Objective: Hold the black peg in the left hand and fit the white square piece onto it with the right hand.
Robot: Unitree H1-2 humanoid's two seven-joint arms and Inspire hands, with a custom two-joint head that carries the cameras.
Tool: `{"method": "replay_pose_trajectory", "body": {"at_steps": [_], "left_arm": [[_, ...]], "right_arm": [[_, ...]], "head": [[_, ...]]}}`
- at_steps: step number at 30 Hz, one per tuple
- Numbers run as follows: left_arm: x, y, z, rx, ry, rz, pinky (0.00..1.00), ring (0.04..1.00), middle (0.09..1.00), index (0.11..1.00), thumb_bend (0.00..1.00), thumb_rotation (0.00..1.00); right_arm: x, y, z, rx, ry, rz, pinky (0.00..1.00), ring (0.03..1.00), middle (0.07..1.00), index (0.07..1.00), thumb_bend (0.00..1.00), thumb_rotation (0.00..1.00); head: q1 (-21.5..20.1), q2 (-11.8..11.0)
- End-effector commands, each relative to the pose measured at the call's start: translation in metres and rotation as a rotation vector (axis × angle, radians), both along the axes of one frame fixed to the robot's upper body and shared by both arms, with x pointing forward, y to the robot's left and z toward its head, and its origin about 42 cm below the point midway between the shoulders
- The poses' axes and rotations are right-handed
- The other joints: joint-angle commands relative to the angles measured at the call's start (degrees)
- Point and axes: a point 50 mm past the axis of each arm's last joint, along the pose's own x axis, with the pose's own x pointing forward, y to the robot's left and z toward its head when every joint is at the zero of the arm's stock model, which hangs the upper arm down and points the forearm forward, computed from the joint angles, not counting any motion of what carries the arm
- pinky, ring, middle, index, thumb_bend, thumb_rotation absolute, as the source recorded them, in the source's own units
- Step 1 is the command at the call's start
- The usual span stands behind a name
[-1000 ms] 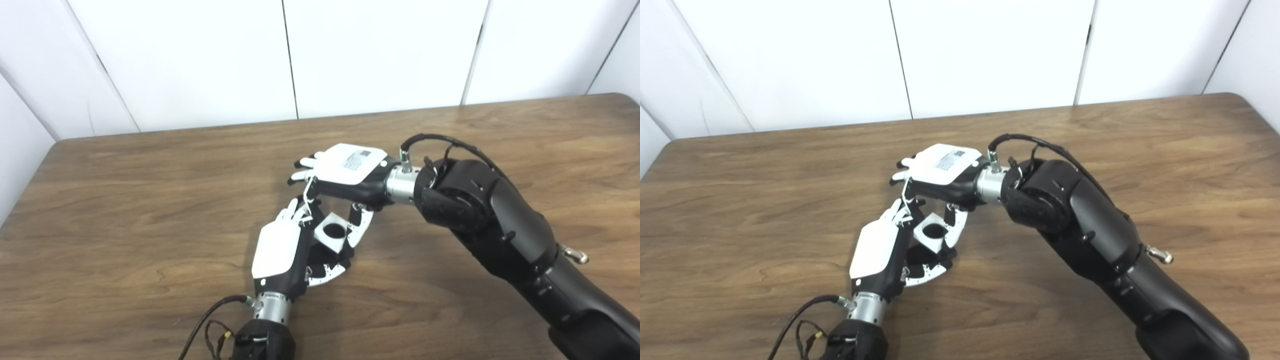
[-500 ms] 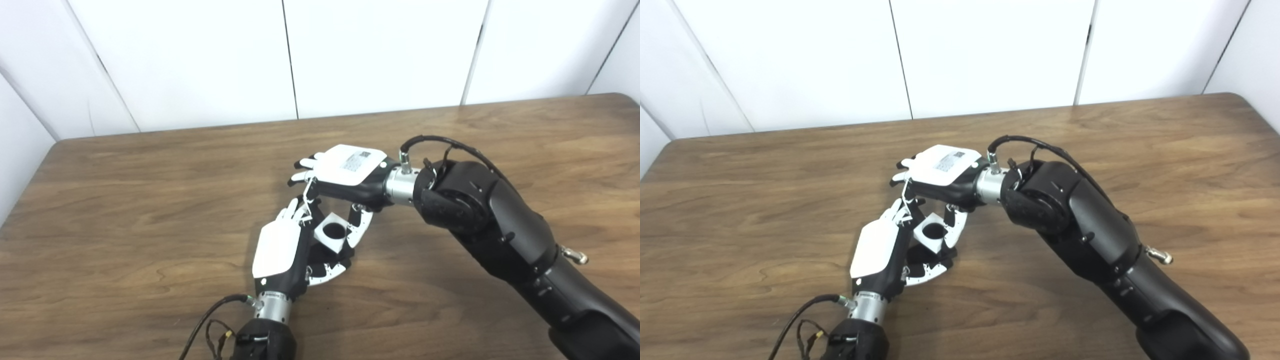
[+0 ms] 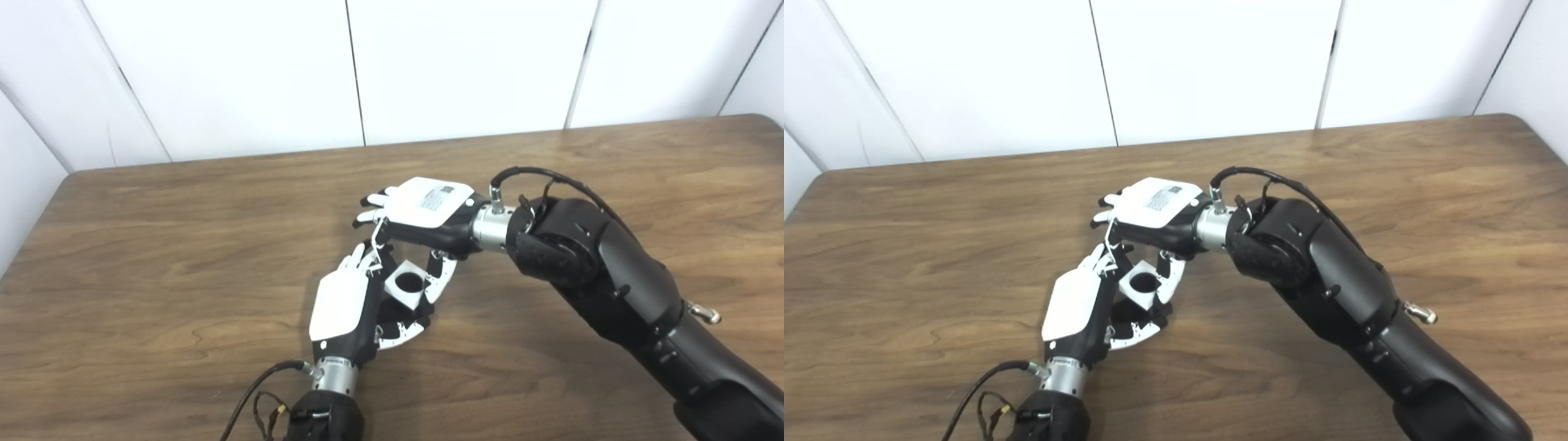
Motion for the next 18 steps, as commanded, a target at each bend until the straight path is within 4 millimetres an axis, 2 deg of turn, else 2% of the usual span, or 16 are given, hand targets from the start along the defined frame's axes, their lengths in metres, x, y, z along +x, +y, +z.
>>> {"method": "replay_pose_trajectory", "body": {"at_steps": [1, 7, 18], "left_arm": [[-0.002, 0.0, -0.0156, 0.049, 0.072, 0.017, 0.93, 0.965, 0.88, 0.615, 0.84, 0.21], [-0.0012, -0.0006, -0.016, 0.048, 0.073, 0.021, 0.93, 0.962, 0.882, 0.647, 0.88, 0.23], [0.0007, -0.0017, -0.0156, 0.042, 0.074, 0.028, 0.94, 0.967, 0.894, 0.691, 0.89, 0.24]], "right_arm": [[0.0029, 0.0006, 0.0091, -0.005, -0.033, 0.026, 1.0, 1.0, 0.936, 0.608, 0.95, 0.32], [0.0044, -0.0019, 0.0085, -0.006, -0.024, 0.022, 1.0, 1.0, 0.936, 0.612, 0.97, 0.33], [0.0068, -0.004, 0.0123, -0.015, -0.028, 0.018, 1.0, 1.0, 0.939, 0.613, 0.96, 0.35]], "head": [[0.07, 0.06], [0.06, 0.06], [0.24, 0.07]]}}
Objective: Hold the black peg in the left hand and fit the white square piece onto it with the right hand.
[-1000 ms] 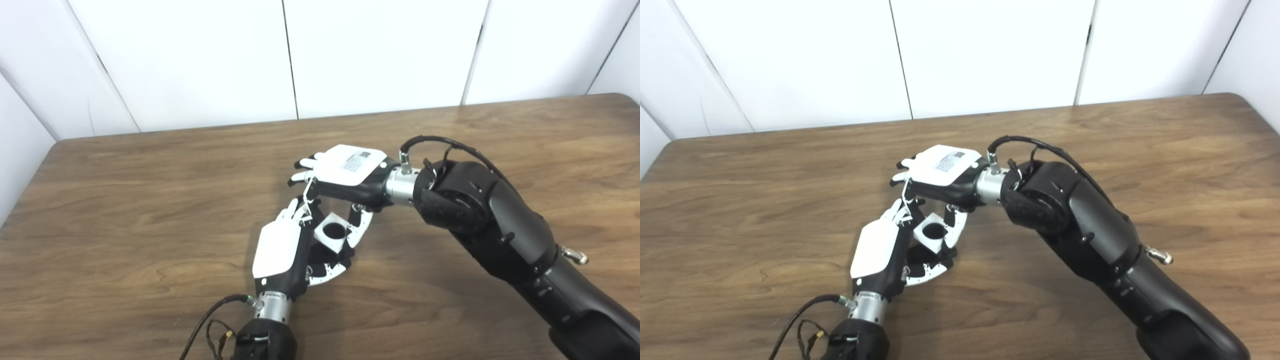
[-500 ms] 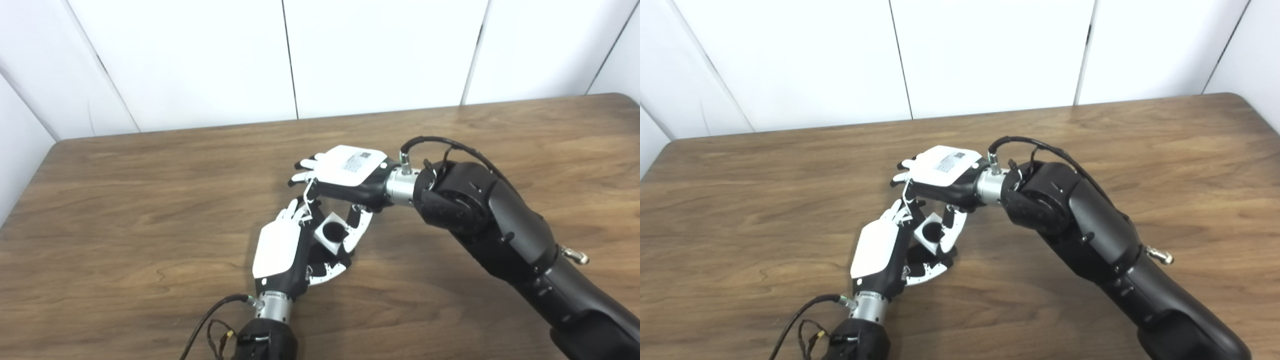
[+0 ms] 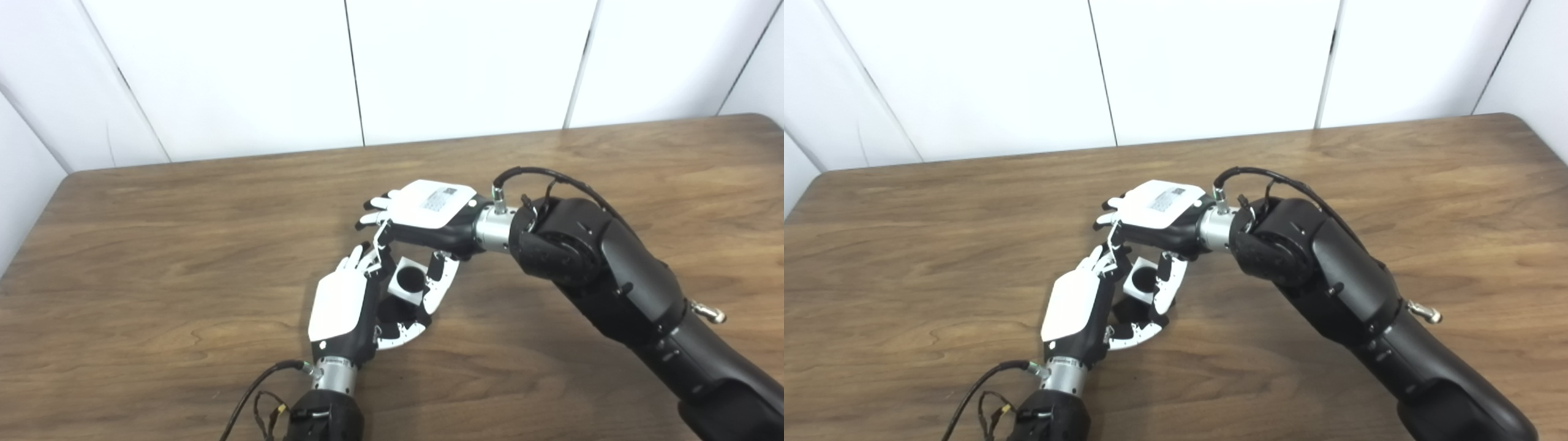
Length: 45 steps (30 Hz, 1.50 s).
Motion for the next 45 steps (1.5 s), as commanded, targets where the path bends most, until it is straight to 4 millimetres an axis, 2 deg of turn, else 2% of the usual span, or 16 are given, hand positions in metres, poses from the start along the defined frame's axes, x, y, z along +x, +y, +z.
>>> {"method": "replay_pose_trajectory", "body": {"at_steps": [1, 29, 37, 45], "left_arm": [[0.0, -0.002, -0.013, 0.039, 0.063, 0.017, 0.94, 0.968, 0.895, 0.698, 0.89, 0.24], [-0.008, 0.003, -0.013, -0.008, 0.098, 0.071, 0.96, 1.0, 0.974, 0.825, 0.88, 0.23], [-0.011, 0.004, -0.016, -0.011, 0.101, 0.09, 0.94, 1.0, 0.976, 0.833, 0.88, 0.23], [-0.015, 0.009, -0.015, -0.02, 0.102, 0.103, 0.96, 1.0, 0.998, 0.892, 0.88, 0.26]], "right_arm": [[0.006, 0.0, 0.014, -0.012, -0.047, 0.019, 1.0, 1.0, 0.939, 0.612, 0.96, 0.35], [0.009, -0.006, 0.022, -0.001, -0.058, -0.003, 1.0, 1.0, 0.948, 0.619, 0.96, 0.36], [0.009, -0.008, 0.024, 0.051, -0.056, -0.009, 0.99, 1.0, 0.94, 0.618, 0.97, 0.36], [0.012, -0.014, 0.034, 0.104, -0.056, -0.028, 1.0, 1.0, 0.946, 0.651, 0.95, 0.37]], "head": [[0.08, 0.06], [0.98, -0.05], [1.17, -0.13], [1.42, -0.06]]}}
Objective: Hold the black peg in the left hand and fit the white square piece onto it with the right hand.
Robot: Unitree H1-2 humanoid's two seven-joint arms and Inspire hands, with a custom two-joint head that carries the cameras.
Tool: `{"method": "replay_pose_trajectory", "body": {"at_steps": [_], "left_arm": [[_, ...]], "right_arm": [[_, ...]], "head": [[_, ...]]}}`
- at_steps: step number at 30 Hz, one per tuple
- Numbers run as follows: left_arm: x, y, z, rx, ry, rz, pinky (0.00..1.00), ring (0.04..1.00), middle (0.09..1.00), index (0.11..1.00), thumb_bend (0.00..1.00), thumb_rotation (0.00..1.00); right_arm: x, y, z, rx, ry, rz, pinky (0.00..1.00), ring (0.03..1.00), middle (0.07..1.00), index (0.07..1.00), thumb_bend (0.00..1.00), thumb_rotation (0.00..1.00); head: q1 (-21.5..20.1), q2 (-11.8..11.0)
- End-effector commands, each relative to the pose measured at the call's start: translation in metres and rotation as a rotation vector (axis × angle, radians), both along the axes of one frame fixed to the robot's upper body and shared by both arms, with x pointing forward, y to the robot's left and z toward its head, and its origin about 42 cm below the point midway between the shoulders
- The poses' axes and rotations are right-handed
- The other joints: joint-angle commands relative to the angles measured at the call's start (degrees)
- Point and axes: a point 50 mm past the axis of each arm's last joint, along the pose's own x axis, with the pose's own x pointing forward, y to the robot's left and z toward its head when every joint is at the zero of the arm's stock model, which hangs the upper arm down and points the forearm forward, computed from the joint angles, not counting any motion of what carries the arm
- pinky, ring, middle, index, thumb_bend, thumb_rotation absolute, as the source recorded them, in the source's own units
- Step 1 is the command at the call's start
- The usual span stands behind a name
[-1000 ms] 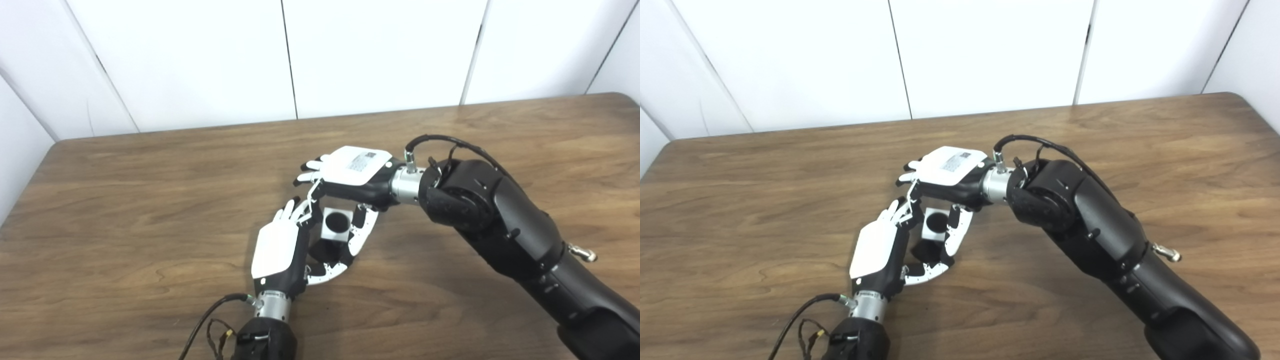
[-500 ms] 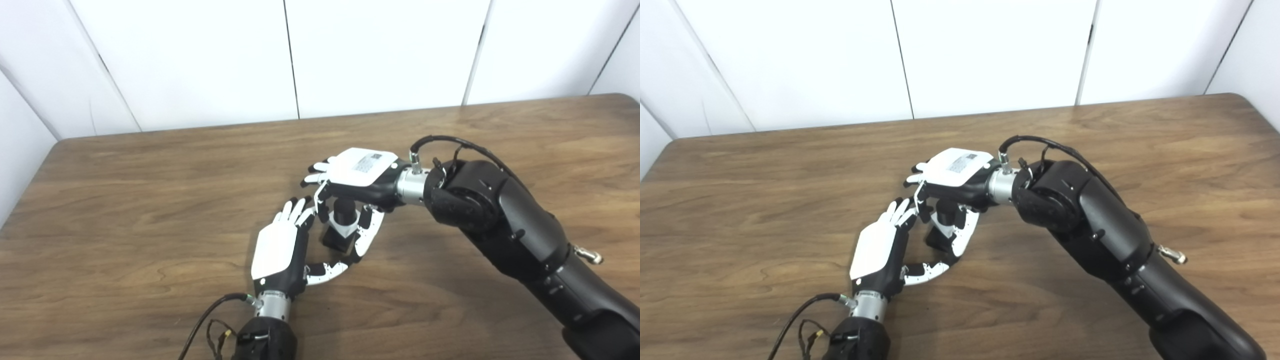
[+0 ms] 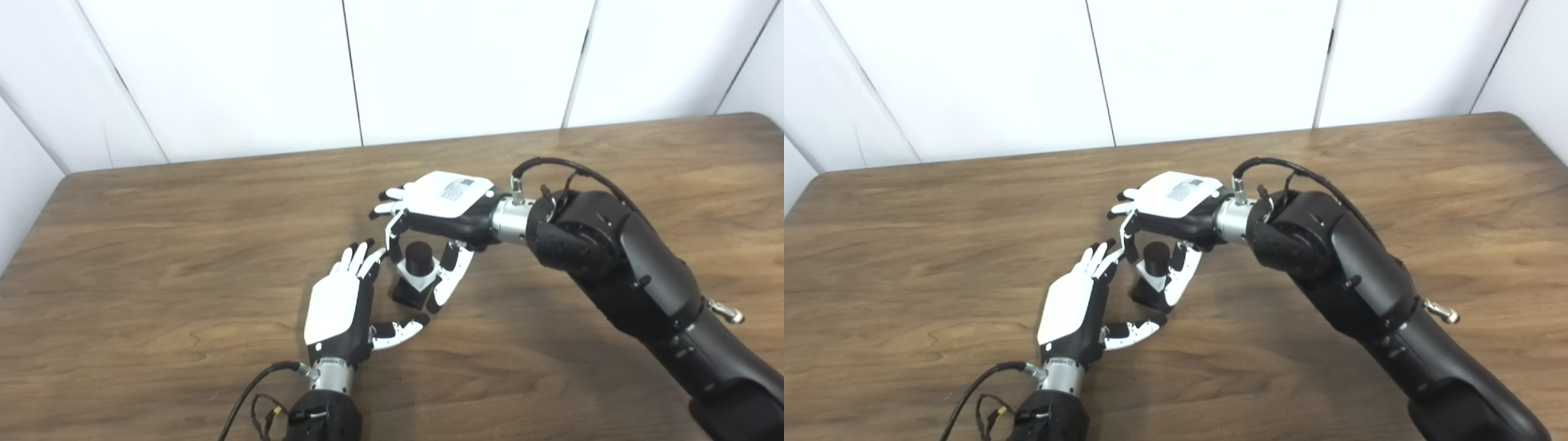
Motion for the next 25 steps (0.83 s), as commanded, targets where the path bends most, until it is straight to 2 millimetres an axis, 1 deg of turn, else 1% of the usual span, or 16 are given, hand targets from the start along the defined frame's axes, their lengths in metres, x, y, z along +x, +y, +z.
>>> {"method": "replay_pose_trajectory", "body": {"at_steps": [1, 11, 12, 14, 18, 21, 23, 25], "left_arm": [[-0.012, 0.002, -0.011, 0.008, 0.051, 0.039, 0.96, 1.0, 0.999, 0.897, 0.88, 0.27], [-0.018, 0.016, -0.01, -0.021, 0.054, 0.112, 0.98, 1.0, 1.0, 0.993, 0.89, 0.37], [-0.019, 0.018, -0.009, -0.027, 0.054, 0.117, 0.97, 1.0, 1.0, 0.998, 0.89, 0.39], [-0.02, 0.022, -0.007, -0.052, 0.047, 0.126, 0.96, 1.0, 1.0, 1.0, 0.89, 0.4], [-0.022, 0.031, -0.003, -0.087, 0.024, 0.144, 0.95, 1.0, 1.0, 1.0, 0.89, 0.41], [-0.024, 0.037, -0.001, -0.113, 0.012, 0.155, 0.91, 1.0, 1.0, 1.0, 0.85, 0.48], [-0.025, 0.042, 0.001, -0.146, 0.014, 0.167, 0.91, 1.0, 1.0, 1.0, 0.83, 0.6], [-0.026, 0.046, 0.005, -0.166, 0.008, 0.172, 0.91, 1.0, 1.0, 1.0, 0.81, 0.68]], "right_arm": [[0.004, 0.001, 0.027, 0.063, -0.069, 0.002, 1.0, 1.0, 0.947, 0.655, 0.95, 0.36], [0.003, -0.008, 0.033, 0.101, -0.049, -0.045, 1.0, 1.0, 0.969, 0.756, 0.94, 0.38], [0.003, -0.009, 0.033, 0.103, -0.048, -0.05, 0.99, 1.0, 0.976, 0.775, 0.94, 0.39], [0.003, -0.014, 0.033, 0.111, -0.05, -0.068, 0.98, 1.0, 0.98, 0.801, 0.95, 0.4], [0.004, -0.022, 0.032, 0.144, -0.038, -0.106, 0.97, 1.0, 0.986, 0.852, 0.95, 0.41], [0.005, -0.029, 0.031, 0.173, -0.004, -0.142, 0.97, 1.0, 0.999, 0.884, 0.95, 0.41], [0.005, -0.035, 0.029, 0.196, 0.016, -0.168, 0.97, 1.0, 1.0, 0.908, 0.94, 0.42], [0.005, -0.043, 0.027, 0.22, 0.03, -0.2, 0.95, 1.0, 1.0, 0.935, 0.94, 0.45]], "head": [[0.01, 0.03], [-0.05, 0.0], [-0.05, 0.01], [-0.08, 0.11], [-0.26, 0.22], [-0.51, 0.37], [-0.63, 0.41], [-0.75, 0.47]]}}
